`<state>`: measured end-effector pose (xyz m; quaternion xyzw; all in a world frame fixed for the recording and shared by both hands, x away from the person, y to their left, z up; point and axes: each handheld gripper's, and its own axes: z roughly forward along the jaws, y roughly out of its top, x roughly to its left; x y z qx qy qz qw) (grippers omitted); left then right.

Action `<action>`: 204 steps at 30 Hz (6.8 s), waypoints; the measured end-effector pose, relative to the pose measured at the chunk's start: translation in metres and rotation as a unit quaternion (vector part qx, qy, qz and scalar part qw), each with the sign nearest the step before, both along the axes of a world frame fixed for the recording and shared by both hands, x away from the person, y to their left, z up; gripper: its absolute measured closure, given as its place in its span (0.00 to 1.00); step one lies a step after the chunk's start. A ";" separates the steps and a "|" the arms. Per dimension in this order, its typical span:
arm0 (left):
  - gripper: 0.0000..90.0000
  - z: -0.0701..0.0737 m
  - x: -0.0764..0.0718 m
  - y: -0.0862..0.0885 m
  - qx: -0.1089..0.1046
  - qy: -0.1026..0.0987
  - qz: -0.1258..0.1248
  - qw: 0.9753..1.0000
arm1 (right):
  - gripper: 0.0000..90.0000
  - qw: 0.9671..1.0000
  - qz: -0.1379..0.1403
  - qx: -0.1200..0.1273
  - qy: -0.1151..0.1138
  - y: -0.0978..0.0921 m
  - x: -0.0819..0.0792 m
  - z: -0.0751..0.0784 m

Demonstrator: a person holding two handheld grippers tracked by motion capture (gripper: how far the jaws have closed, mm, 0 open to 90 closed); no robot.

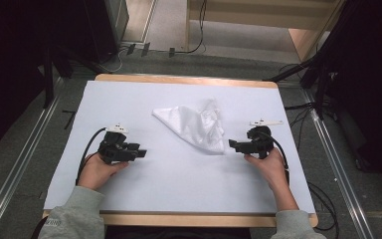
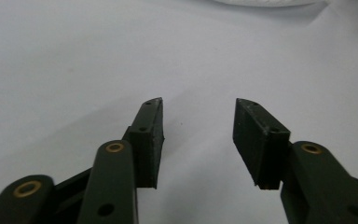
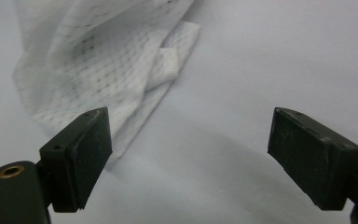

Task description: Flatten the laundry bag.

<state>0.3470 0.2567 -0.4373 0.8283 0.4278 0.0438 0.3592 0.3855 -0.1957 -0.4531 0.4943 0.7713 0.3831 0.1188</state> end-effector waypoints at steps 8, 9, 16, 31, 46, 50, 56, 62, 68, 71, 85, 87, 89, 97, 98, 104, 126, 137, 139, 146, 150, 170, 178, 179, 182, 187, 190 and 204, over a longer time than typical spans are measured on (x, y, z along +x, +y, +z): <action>0.48 0.006 0.007 -0.002 0.004 -0.001 0.002 1.000 | 0.20 1.000 0.017 0.002 -0.011 0.004 -0.008 0.004; 0.48 0.005 0.007 -0.002 0.007 -0.001 0.002 1.000 | 0.22 1.000 0.019 0.000 -0.012 0.004 -0.009 0.005; 0.43 0.004 0.008 0.003 0.005 -0.004 0.004 1.000 | 0.30 1.000 0.028 -0.008 -0.011 0.008 -0.010 0.005; 0.42 0.003 0.010 0.004 0.009 -0.002 0.000 1.000 | 0.40 0.999 0.032 -0.006 -0.010 0.008 -0.011 0.007; 0.42 0.004 0.010 0.004 0.008 -0.003 -0.001 1.000 | 0.44 0.999 0.036 -0.005 -0.007 0.009 -0.012 0.009; 0.41 0.004 0.009 0.004 0.004 -0.005 0.003 1.000 | 0.45 0.999 0.039 -0.005 -0.008 0.009 -0.012 0.010; 0.41 0.006 0.009 0.006 -0.002 -0.008 0.005 1.000 | 0.47 0.999 0.037 0.004 -0.009 0.012 -0.010 0.012; 0.41 0.007 0.009 0.008 -0.009 -0.011 0.007 1.000 | 0.48 0.999 0.037 -0.001 -0.011 0.019 -0.005 0.014; 0.41 0.007 0.008 0.007 -0.010 -0.010 0.006 1.000 | 0.50 0.999 0.037 -0.002 -0.014 0.022 0.000 0.017; 0.41 0.008 0.008 0.007 -0.010 -0.011 0.004 1.000 | 0.51 0.999 0.035 0.002 -0.013 0.022 0.003 0.019; 0.41 0.008 0.001 0.013 -0.008 -0.011 0.013 1.000 | 0.52 0.999 0.036 -0.009 -0.007 0.030 0.016 0.028; 0.41 0.008 -0.001 0.015 -0.010 -0.012 0.015 1.000 | 0.52 0.999 0.039 -0.008 -0.011 0.032 0.018 0.033; 0.41 0.009 -0.002 0.016 -0.009 -0.012 0.017 1.000 | 0.52 0.999 0.041 -0.005 -0.012 0.034 0.020 0.037; 0.41 0.009 -0.012 0.026 -0.009 -0.014 0.031 0.999 | 0.51 0.998 0.057 0.001 -0.021 0.055 0.042 0.049; 0.41 0.009 -0.012 0.026 -0.009 -0.014 0.031 0.999 | 0.51 0.998 0.057 0.001 -0.021 0.055 0.042 0.049; 0.41 0.009 -0.017 0.031 -0.010 -0.013 0.040 0.999 | 0.69 0.997 0.069 0.019 0.007 0.067 0.059 0.036; 0.41 0.012 -0.015 0.031 -0.014 -0.016 0.041 0.999 | 0.98 0.985 0.164 0.012 -0.051 0.111 0.012 0.042; 0.41 0.012 -0.011 0.028 -0.013 -0.017 0.035 0.999 | 0.98 0.978 0.202 0.010 -0.039 0.133 -0.006 0.028; 0.42 0.012 -0.010 0.027 -0.013 -0.017 0.035 0.999 | 0.98 0.977 0.210 0.010 -0.034 0.139 -0.008 0.024; 0.42 0.013 -0.007 0.025 -0.016 -0.017 0.032 0.999 | 0.98 0.974 0.224 0.002 -0.024 0.149 -0.016 0.016; 0.42 0.013 -0.005 0.022 -0.017 -0.018 0.027 0.999 | 0.98 0.972 0.233 -0.004 -0.012 0.153 -0.021 0.010; 0.44 0.018 0.009 0.016 -0.030 -0.020 0.018 0.999 | 0.97 0.966 0.258 -0.009 0.015 0.168 -0.042 -0.011; 0.45 0.020 0.012 0.011 -0.031 -0.023 0.010 0.999 | 0.87 0.964 0.266 -0.004 0.009 0.162 -0.050 0.001; 0.45 0.021 0.012 0.010 -0.030 -0.025 0.008 0.999 | 0.85 0.963 0.268 -0.004 0.006 0.160 -0.052 0.004; 0.45 0.022 0.012 0.007 -0.034 -0.026 0.004 0.999 | 0.83 0.963 0.268 0.003 -0.006 0.152 -0.057 0.015; 0.44 0.023 0.012 -0.002 -0.039 -0.028 -0.007 0.999 | 0.83 0.968 0.250 0.009 -0.014 0.134 -0.055 0.029; 0.44 0.023 0.013 -0.007 -0.037 -0.026 -0.015 0.999 | 0.83 0.973 0.229 0.014 -0.016 0.120 -0.049 0.035; 0.47 0.009 0.025 -0.035 -0.030 -0.017 -0.021 0.999 | 0.80 0.991 0.131 0.004 -0.029 0.054 -0.013 0.036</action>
